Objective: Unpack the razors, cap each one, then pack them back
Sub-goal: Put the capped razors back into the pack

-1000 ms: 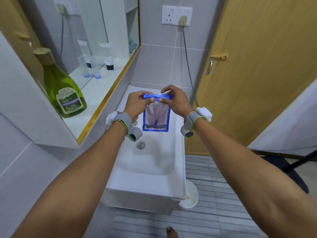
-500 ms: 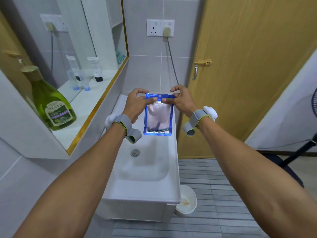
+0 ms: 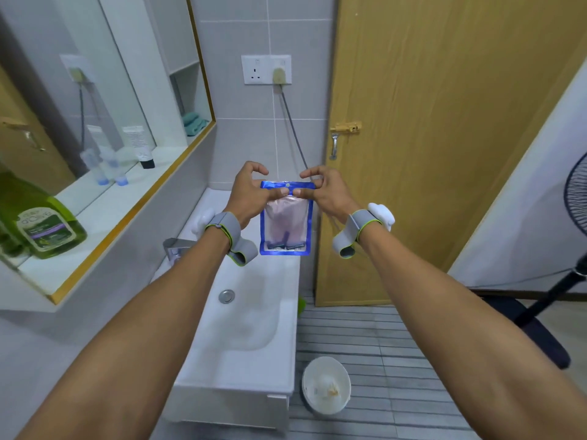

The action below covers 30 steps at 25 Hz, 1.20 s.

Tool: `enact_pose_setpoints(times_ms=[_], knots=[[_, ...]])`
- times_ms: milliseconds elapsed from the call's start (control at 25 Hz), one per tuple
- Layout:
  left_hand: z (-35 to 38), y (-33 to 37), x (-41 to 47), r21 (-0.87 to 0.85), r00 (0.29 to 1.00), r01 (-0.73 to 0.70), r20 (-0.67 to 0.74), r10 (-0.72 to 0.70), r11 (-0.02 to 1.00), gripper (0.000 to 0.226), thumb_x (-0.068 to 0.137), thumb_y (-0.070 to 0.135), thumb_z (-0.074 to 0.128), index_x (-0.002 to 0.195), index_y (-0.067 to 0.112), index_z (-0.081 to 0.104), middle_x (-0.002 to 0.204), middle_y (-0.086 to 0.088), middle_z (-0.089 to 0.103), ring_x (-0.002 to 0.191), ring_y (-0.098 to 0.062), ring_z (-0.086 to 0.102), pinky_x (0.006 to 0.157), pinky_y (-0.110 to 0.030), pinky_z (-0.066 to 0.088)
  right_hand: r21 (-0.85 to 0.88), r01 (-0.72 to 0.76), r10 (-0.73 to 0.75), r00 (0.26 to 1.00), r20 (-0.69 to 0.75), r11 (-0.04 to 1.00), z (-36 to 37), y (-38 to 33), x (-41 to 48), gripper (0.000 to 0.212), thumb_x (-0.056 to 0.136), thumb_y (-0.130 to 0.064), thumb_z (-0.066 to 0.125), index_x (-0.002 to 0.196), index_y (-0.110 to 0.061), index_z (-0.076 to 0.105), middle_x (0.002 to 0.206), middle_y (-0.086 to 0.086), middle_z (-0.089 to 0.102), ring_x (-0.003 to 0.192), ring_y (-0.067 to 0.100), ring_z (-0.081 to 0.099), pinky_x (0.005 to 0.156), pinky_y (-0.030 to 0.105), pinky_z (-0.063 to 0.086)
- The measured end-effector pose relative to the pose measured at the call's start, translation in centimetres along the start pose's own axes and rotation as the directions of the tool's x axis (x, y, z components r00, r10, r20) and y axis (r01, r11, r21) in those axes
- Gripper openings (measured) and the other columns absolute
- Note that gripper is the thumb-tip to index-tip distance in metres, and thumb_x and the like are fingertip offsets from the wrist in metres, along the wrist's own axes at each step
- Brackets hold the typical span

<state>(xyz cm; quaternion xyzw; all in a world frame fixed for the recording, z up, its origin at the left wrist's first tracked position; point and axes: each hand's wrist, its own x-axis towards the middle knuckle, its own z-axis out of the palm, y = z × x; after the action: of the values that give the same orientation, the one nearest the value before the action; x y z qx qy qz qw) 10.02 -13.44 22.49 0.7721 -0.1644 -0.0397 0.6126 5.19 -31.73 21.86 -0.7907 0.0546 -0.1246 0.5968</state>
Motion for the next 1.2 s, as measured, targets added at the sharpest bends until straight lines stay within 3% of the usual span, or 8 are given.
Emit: enact_pose_setpoints(times_ms=[160, 280, 400, 520, 640, 720, 920, 1200], knots=[[4.3, 1.8, 0.8, 0.041, 0.999, -0.001, 0.047, -0.001, 0.999, 0.044, 0.074, 0.014, 0.085, 0.107, 0.015, 0.055, 0.084, -0.019, 0.072, 0.076, -0.024, 0.069, 0.064, -0.028, 0.052, -0.014, 0.003, -0.002, 1.000, 0.021, 1.000, -6.7, 0.7, -0.6, 0.037, 0.074, 0.000, 0.078, 0.105, -0.002, 0.057, 0.038, -0.012, 0.056, 0.039, -0.004, 0.054, 0.044, 0.011, 0.041], [8.5, 2.7, 0.7, 0.075, 0.999, -0.017, -0.029, 0.020, 0.997, 0.039, 0.076, 0.016, 0.084, 0.101, 0.015, 0.053, 0.080, -0.014, 0.072, 0.076, -0.020, 0.071, 0.053, -0.023, 0.053, 0.000, -0.014, 0.014, 1.000, -0.012, 1.000, -10.4, 1.8, -0.6, 0.042, 0.069, -0.001, 0.082, 0.096, -0.007, 0.050, 0.051, -0.004, 0.058, 0.039, -0.004, 0.054, 0.041, 0.011, 0.040], [11.5, 2.6, 0.9, 0.056, 1.000, -0.001, -0.031, 0.003, 0.998, 0.040, 0.073, 0.019, 0.086, 0.097, 0.017, 0.053, 0.086, -0.021, 0.073, 0.081, -0.025, 0.074, 0.063, -0.032, 0.057, -0.004, -0.060, 0.060, 0.996, -0.060, 0.998, -13.0, 3.9, -0.1, 0.048, 0.061, -0.014, 0.089, 0.084, -0.017, 0.047, 0.062, 0.002, 0.060, 0.053, 0.010, 0.059, 0.053, 0.022, 0.044], [13.8, 0.9, 1.7, 0.076, 0.996, 0.060, -0.068, -0.055, 0.995, 0.043, 0.066, 0.022, 0.090, 0.077, 0.023, 0.049, 0.078, -0.026, 0.069, 0.077, -0.032, 0.070, 0.057, -0.032, 0.049, -0.019, -0.113, 0.112, 0.991, -0.076, 0.993, -14.1, 7.1, 0.7, 0.057, 0.057, -0.010, 0.090, 0.075, -0.021, 0.037, 0.056, -0.001, 0.048, 0.053, 0.015, 0.043, 0.051, 0.028, 0.038], [16.1, -2.4, 2.0, 0.033, 0.985, 0.163, -0.070, -0.160, 0.986, 0.041, 0.065, 0.023, 0.090, 0.082, 0.021, 0.053, 0.074, -0.014, 0.071, 0.063, -0.016, 0.060, 0.058, -0.025, 0.042, -0.058, -0.128, 0.122, 0.987, -0.100, 0.990, -14.6, 11.2, 1.5, 0.047, 0.066, -0.005, 0.085, 0.076, -0.022, 0.042, 0.057, -0.001, 0.046, 0.051, 0.011, 0.041, 0.049, 0.025, 0.037], [17.8, -5.8, 2.3, -0.041, 0.969, 0.244, -0.036, -0.246, 0.969, 0.030, 0.076, 0.020, 0.082, 0.091, 0.016, 0.056, 0.077, -0.006, 0.070, 0.058, -0.006, 0.058, 0.055, -0.018, 0.043, -0.081, -0.170, 0.165, 0.984, -0.066, 0.982, -14.5, 15.0, 1.6, 0.029, 0.077, -0.003, 0.076, 0.086, -0.018, 0.053, 0.066, 0.000, 0.054, 0.057, 0.010, 0.051, 0.055, 0.023, 0.043], [24.1, -19.0, 1.3, -0.027, 0.884, 0.465, -0.047, -0.465, 0.885, 0.011, 0.086, 0.022, 0.067, 0.081, 0.013, 0.064, 0.074, 0.006, 0.068, 0.070, -0.015, 0.057, 0.068, -0.029, 0.045, -0.259, -0.404, 0.382, 0.915, -0.134, 0.877, -12.0, 28.9, -0.9, 0.024, 0.087, -0.003, 0.059, 0.111, -0.004, 0.062, 0.100, 0.011, 0.063, 0.091, 0.021, 0.057, 0.084, 0.031, 0.046], [30.3, -40.6, -5.0, 0.120, 0.679, 0.729, -0.005, -0.734, 0.673, 0.014, 0.091, 0.018, 0.055, 0.081, 0.015, 0.065, 0.072, 0.000, 0.071, 0.072, -0.019, 0.065, 0.079, -0.033, 0.052, -0.276, -0.646, 0.615, 0.763, -0.200, 0.712, -6.1, 49.3, -6.6, 0.024, 0.087, -0.007, 0.056, 0.111, -0.007, 0.061, 0.108, 0.014, 0.068, 0.097, 0.029, 0.062, 0.070, 0.019, 0.036]])
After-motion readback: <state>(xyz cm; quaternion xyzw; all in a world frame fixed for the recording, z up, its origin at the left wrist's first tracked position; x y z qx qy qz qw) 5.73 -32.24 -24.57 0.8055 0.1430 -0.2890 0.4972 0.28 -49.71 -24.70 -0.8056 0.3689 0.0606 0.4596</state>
